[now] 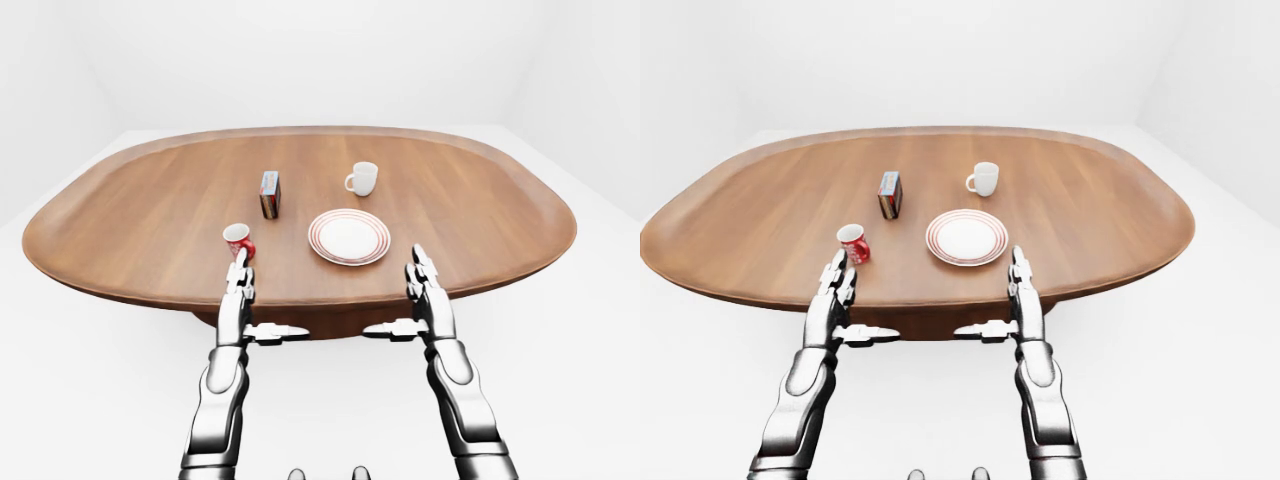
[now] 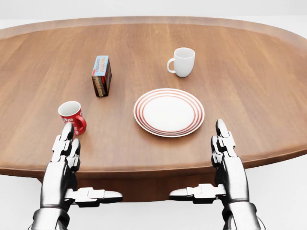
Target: Pick up the red mug and put it on the plate
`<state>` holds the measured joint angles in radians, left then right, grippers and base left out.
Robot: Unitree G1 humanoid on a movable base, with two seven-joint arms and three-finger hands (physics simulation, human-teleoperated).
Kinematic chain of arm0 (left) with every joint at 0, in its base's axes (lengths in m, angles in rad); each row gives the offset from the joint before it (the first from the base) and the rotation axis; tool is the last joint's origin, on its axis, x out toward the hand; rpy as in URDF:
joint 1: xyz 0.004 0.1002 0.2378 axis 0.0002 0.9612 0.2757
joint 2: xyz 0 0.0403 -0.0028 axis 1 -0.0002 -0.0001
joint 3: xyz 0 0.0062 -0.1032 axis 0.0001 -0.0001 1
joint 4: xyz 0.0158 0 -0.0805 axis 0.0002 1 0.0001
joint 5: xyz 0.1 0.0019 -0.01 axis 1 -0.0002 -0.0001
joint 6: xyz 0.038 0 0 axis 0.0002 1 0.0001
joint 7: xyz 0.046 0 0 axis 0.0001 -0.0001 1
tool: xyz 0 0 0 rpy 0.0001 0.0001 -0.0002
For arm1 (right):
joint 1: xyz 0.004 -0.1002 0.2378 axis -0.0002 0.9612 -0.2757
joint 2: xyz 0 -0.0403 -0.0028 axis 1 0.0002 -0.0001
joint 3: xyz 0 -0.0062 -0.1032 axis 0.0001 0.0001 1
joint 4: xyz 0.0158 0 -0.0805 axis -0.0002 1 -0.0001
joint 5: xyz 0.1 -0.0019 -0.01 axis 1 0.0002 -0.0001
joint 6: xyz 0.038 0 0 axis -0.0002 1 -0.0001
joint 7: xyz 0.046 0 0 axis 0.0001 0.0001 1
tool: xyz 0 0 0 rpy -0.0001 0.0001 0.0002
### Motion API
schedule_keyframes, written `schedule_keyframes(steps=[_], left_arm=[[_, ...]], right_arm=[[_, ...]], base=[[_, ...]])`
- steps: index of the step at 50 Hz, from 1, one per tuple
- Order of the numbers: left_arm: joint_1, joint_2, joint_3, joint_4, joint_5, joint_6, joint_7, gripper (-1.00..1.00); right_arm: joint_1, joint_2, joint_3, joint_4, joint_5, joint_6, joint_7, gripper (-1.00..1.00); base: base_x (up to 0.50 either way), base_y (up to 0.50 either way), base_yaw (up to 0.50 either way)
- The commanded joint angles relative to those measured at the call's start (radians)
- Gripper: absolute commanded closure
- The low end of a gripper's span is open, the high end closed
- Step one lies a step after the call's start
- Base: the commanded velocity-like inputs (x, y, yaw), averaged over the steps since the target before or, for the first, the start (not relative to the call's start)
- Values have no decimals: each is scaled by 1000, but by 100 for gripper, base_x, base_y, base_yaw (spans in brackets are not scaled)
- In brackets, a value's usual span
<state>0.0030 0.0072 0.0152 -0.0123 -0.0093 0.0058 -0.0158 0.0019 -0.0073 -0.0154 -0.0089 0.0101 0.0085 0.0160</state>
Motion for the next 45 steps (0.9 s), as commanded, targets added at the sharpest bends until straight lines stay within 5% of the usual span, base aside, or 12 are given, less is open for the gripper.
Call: schedule_keyframes(steps=[1,9,14,15,17,19,21,24,30,45], left_arm=[[3,12,31,-22,-25,15,-27,-100],[0,12,31,-25,-34,21,-31,-100],[-2,22,49,-79,-41,54,-29,-100],[-18,34,74,-104,-55,68,-28,-100],[-42,53,112,-109,-79,31,-42,-100],[-73,70,167,-114,-132,52,-24,-100],[-99,92,202,-93,-154,43,-4,-100],[-138,134,270,-119,-212,81,56,-100],[-176,200,354,-111,-306,81,118,-100],[-183,254,434,-118,-421,78,260,-100]], right_arm=[[10,-12,-25,-29,18,18,28,-100],[12,-13,-30,-48,16,27,24,-100],[31,-20,-50,-171,23,79,18,-100],[38,-31,-71,-231,31,79,21,-100],[43,-43,-102,-299,30,79,26,-100],[37,-52,-143,-336,36,79,27,-100],[32,-58,-174,-376,35,79,22,-100],[27,-57,-271,-512,136,79,10,-100],[36,-75,-361,-649,164,79,-1,-100],[31,-102,-482,-669,261,79,-34,-100]], base=[[0,0,0],[0,0,0],[0,0,0],[0,0,0],[0,0,0],[0,0,0],[0,0,0],[0,0,0],[0,0,0],[0,0,0]])
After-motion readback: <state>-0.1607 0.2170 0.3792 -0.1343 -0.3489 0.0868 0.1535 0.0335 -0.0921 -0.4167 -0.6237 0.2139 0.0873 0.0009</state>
